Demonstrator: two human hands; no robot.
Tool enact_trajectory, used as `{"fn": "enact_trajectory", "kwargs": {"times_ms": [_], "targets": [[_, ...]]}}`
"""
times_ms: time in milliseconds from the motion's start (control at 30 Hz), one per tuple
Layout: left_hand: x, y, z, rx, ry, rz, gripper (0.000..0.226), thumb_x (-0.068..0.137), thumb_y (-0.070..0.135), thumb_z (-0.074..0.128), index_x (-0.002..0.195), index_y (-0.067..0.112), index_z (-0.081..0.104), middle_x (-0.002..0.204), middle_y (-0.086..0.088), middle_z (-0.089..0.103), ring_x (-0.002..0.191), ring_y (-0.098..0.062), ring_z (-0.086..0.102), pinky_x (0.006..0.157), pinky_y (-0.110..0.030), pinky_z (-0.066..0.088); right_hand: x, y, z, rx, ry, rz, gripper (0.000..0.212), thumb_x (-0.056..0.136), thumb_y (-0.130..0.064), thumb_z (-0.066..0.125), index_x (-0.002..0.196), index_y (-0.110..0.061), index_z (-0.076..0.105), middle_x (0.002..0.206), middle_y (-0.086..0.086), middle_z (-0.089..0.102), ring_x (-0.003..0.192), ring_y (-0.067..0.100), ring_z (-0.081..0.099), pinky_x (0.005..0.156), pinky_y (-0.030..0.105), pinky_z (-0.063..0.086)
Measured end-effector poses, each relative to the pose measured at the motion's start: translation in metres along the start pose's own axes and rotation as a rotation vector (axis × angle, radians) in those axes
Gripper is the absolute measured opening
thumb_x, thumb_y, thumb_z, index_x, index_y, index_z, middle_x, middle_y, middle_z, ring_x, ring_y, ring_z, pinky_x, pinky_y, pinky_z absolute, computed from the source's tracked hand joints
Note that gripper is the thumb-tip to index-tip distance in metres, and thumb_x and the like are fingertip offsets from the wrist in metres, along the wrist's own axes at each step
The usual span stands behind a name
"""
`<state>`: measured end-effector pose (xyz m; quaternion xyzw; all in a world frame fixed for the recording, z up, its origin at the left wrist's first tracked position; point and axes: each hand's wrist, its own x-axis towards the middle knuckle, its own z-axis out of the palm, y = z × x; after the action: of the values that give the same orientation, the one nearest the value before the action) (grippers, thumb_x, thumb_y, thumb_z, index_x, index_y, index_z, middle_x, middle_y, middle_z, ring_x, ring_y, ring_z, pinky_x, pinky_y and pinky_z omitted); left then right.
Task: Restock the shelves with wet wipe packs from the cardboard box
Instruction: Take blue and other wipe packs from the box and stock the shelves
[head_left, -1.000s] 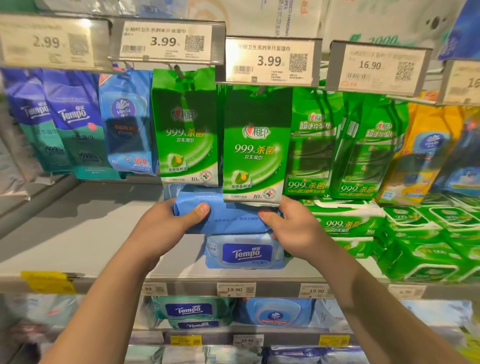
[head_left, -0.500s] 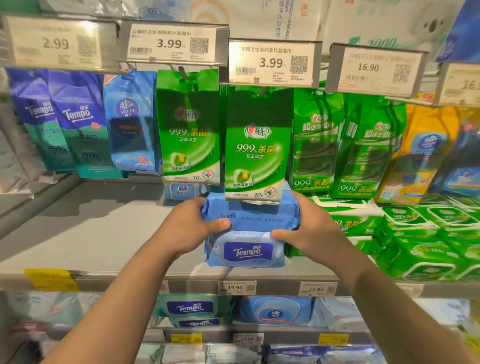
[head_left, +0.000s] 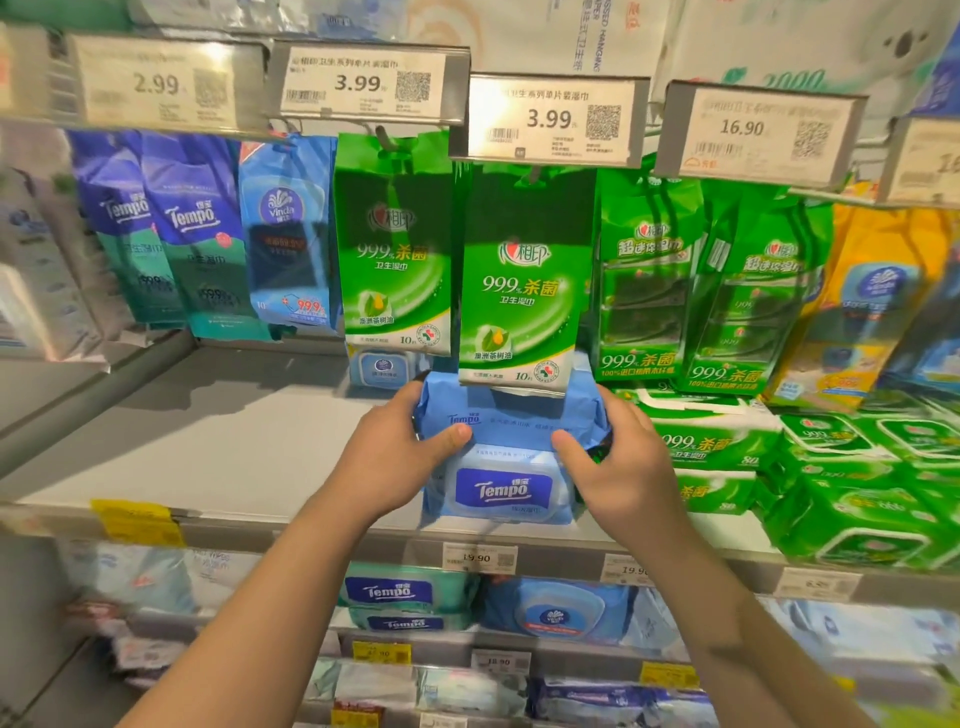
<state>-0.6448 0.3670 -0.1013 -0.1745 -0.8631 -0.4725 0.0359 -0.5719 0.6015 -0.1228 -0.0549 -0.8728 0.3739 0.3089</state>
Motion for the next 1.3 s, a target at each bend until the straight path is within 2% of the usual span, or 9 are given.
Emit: {"fn": "enact_trajectory", "kwargs": {"times_ms": [67, 167, 400, 567, 700, 900, 1033, 1167, 1300], "targets": [[-0.011, 0.000, 0.001, -0.007, 0.014, -0.003, 0.054, 0.093, 0.045, 0.070, 0.142, 0.042, 0.049, 0.115, 0.023, 0.067, 0.101, 0.006, 0.063, 0.069, -0.010, 0.044, -0.012, -0.001, 0.004, 0.052, 0.094, 0.007, 0.053, 0.094, -0.025, 0.069, 0.145, -0.016, 0.055, 0.117, -0.003, 0.056, 0.096, 0.009, 0.057, 0.087, 0.025, 0.050], [-0.029, 0.002, 0.003, -0.043, 0.050, -0.048, 0.065, 0.094, 0.046, 0.068, 0.150, 0.049, 0.035, 0.129, 0.027, 0.056, 0.113, -0.008, 0.058, 0.083, -0.027, 0.044, -0.025, -0.003, 0.011, 0.187, 0.152, 0.126, 0.055, 0.098, -0.021, 0.062, 0.151, -0.020, 0.046, 0.114, -0.018, 0.047, 0.093, 0.009, 0.058, 0.077, 0.017, 0.050], [-0.086, -0.017, 0.010, -0.075, 0.166, -0.180, 0.080, 0.092, 0.049, 0.067, 0.160, 0.035, 0.029, 0.157, 0.015, 0.045, 0.131, -0.005, 0.051, 0.104, -0.029, 0.045, -0.064, 0.007, 0.027, 0.287, 0.056, 0.214, 0.064, 0.104, -0.030, 0.052, 0.161, -0.019, 0.025, 0.157, -0.003, 0.044, 0.141, 0.011, 0.044, 0.117, 0.038, 0.038], [-0.140, -0.037, 0.005, 0.023, 0.208, -0.196, 0.087, 0.087, 0.075, 0.056, 0.160, 0.037, 0.029, 0.162, 0.015, 0.036, 0.145, -0.004, 0.036, 0.120, -0.037, 0.034, -0.096, 0.004, 0.040, 0.220, -0.060, 0.186, 0.060, 0.105, -0.042, 0.046, 0.159, -0.020, 0.032, 0.164, -0.006, 0.031, 0.146, 0.005, 0.030, 0.119, 0.022, 0.029], [-0.180, -0.051, -0.004, 0.122, 0.226, -0.218, 0.083, 0.089, 0.074, 0.044, 0.161, 0.037, 0.025, 0.162, 0.019, 0.029, 0.144, 0.004, 0.022, 0.119, -0.026, 0.021, -0.116, -0.008, 0.048, 0.141, -0.189, 0.130, 0.065, 0.102, -0.051, 0.033, 0.160, -0.021, 0.029, 0.171, -0.009, 0.009, 0.156, 0.003, 0.007, 0.118, 0.017, 0.010], [-0.249, -0.078, -0.032, 0.169, 0.256, -0.328, 0.092, 0.082, 0.089, 0.027, 0.161, 0.041, 0.021, 0.163, 0.015, 0.030, 0.152, -0.009, 0.019, 0.125, -0.035, 0.018, -0.162, -0.039, 0.070, 0.083, -0.310, 0.009, 0.071, 0.096, -0.060, 0.022, 0.152, -0.026, 0.047, 0.168, 0.000, 0.026, 0.157, 0.014, 0.014, 0.129, 0.039, 0.010], [-0.317, -0.091, -0.066, 0.199, 0.328, -0.365, 0.099, 0.076, 0.093, 0.025, 0.159, 0.039, 0.026, 0.156, 0.022, 0.031, 0.153, -0.010, 0.021, 0.124, -0.032, 0.019, -0.207, -0.079, 0.095, 0.044, -0.573, 0.003, 0.071, 0.093, -0.072, 0.016, 0.153, -0.044, 0.039, 0.169, -0.013, 0.015, 0.158, 0.013, 0.005, 0.129, 0.041, 0.002], [-0.415, -0.105, -0.108, 0.213, 0.427, -0.521, 0.102, 0.071, 0.090, 0.025, 0.160, 0.039, 0.026, 0.164, 0.022, 0.022, 0.156, -0.005, 0.010, 0.124, -0.028, 0.011, -0.270, -0.142, 0.122, 0.027, -0.743, -0.133, 0.069, 0.098, -0.069, 0.014, 0.155, -0.038, 0.039, 0.168, -0.010, 0.021, 0.158, 0.014, 0.010, 0.129, 0.040, 0.006], [-0.517, -0.119, -0.148, 0.238, 0.542, -0.668, 0.103, 0.074, 0.090, 0.022, 0.161, 0.035, 0.025, 0.168, 0.016, 0.020, 0.157, -0.010, 0.010, 0.128, -0.038, 0.013, -0.342, -0.208, 0.143, 0.054, -0.937, -0.242, 0.060, 0.102, -0.059, 0.021, 0.156, -0.038, 0.036, 0.164, -0.016, 0.015, 0.157, 0.009, 0.007, 0.129, 0.039, 0.008]]}}
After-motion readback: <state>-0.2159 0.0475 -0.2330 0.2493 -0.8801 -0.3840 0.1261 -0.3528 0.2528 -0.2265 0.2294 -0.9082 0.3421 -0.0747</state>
